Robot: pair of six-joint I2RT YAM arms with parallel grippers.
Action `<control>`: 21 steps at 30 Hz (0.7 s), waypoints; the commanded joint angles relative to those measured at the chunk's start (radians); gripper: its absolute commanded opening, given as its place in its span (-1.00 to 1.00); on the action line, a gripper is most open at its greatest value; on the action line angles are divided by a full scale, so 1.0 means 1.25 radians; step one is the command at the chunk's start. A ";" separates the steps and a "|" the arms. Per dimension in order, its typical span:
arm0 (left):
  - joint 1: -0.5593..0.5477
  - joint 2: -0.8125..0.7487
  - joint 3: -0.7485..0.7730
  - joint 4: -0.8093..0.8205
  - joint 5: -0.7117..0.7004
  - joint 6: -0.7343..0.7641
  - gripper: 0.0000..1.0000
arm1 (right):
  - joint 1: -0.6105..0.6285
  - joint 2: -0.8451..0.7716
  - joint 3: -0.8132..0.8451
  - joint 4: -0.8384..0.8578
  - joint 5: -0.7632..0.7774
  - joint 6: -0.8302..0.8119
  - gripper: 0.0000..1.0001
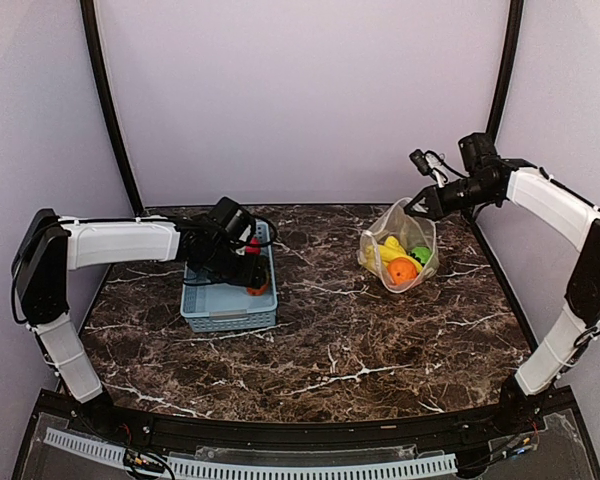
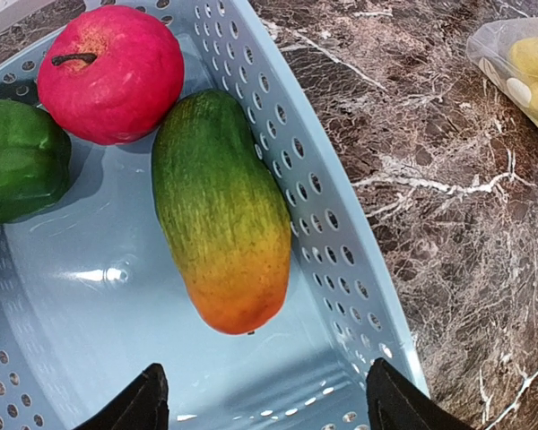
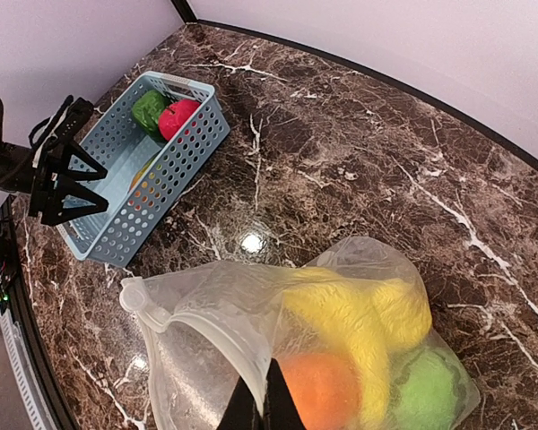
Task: Place the food in the zip-top bag and seal the zipper
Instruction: Pick up the fake fruit from the bin.
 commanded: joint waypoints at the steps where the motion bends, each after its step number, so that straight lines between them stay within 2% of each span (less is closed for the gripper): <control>1: 0.010 0.013 0.013 0.007 -0.021 -0.009 0.49 | 0.003 -0.036 -0.015 0.032 0.004 -0.005 -1.00; 21: 0.070 0.170 0.136 0.006 0.018 0.040 0.48 | 0.003 -0.059 -0.042 0.044 0.014 -0.007 -1.00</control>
